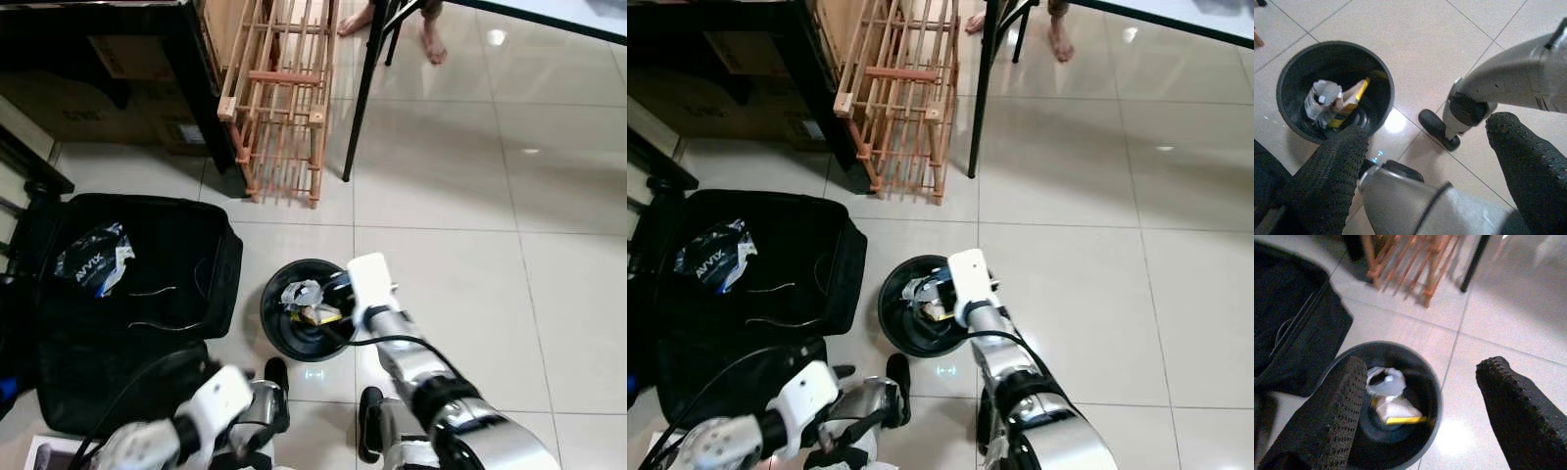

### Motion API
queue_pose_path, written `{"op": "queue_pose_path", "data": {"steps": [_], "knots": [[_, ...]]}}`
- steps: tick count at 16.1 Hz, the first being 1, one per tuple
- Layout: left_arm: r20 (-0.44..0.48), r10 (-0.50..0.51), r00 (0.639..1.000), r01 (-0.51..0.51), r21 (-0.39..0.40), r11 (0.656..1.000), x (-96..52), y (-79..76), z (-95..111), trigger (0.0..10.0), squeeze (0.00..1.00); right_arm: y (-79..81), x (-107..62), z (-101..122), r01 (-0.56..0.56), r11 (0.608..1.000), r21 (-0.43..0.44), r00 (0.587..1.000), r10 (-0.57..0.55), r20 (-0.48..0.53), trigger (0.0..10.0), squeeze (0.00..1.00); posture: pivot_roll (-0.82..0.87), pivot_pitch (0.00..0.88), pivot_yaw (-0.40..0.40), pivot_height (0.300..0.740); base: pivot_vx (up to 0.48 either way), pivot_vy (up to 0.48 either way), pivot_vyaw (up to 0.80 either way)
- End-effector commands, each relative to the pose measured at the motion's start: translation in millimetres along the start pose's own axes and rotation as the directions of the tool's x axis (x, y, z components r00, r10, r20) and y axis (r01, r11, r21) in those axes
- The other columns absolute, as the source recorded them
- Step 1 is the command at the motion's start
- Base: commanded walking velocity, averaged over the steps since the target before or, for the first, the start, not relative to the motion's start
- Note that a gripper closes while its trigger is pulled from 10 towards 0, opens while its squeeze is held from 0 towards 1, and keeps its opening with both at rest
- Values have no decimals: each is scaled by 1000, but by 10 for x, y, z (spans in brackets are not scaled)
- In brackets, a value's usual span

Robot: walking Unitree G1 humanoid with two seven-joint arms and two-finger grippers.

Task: Picking trash to rubbish bin

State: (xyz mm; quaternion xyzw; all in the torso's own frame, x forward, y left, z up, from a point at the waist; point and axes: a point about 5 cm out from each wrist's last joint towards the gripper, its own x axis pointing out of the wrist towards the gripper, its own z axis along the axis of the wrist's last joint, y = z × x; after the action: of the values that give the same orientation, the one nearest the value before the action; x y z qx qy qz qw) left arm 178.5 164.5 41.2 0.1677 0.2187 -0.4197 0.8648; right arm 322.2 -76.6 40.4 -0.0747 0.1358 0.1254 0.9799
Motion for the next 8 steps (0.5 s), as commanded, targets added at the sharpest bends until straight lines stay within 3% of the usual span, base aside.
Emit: {"op": "queue_pose_path", "data": {"steps": [1,3,5,8], "knots": [[-22,-17,1000,17,-17,1000,32,-54,-78,10000,0,-33,-44,-25,27,999,26,999,-28,31,10000,0,151,292,22,740,0,0,0],[13,1,1000,-1,-10,1000,152,27,1,10000,0,-237,-118,130,102,995,20,981,-104,162,10000,0,125,246,15,740,0,0,0],[70,41,997,-40,-16,999,295,128,116,10000,0,-468,-278,340,188,982,16,937,-184,297,10000,0,85,198,15,740,0,0,0],[178,122,976,-117,-40,992,471,320,384,10000,0,-693,-613,493,265,964,23,893,-254,370,10000,0,30,138,25,740,0,0,0]]}}
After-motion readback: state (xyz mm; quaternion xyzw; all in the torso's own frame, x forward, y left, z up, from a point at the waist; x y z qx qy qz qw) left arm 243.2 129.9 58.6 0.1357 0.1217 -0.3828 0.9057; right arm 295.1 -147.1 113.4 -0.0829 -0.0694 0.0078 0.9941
